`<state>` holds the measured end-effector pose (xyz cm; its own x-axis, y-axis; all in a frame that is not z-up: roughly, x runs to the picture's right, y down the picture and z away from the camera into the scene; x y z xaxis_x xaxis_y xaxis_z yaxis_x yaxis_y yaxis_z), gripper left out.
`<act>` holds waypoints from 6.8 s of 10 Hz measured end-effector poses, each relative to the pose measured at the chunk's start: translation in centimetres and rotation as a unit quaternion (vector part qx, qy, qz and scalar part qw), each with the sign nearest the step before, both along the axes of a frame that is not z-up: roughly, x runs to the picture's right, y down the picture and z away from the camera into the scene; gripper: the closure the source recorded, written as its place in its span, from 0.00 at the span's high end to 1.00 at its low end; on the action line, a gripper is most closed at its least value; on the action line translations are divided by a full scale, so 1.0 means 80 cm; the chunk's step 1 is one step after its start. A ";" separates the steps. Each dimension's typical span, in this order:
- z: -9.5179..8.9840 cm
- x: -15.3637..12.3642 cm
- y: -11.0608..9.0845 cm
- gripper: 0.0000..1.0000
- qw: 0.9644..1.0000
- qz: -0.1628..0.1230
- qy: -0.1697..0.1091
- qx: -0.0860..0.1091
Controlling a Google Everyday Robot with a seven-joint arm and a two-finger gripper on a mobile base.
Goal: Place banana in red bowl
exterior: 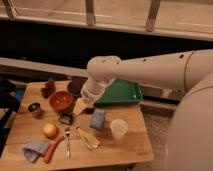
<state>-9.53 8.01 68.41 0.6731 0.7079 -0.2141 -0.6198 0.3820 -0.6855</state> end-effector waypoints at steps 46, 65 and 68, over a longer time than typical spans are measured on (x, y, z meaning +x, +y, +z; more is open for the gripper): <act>0.149 -0.045 -0.011 0.00 0.996 0.086 0.002 0.024; 0.183 -0.193 -0.082 0.80 0.990 0.060 -0.120 0.050; 0.183 -0.188 -0.085 0.80 0.989 0.068 -0.119 0.057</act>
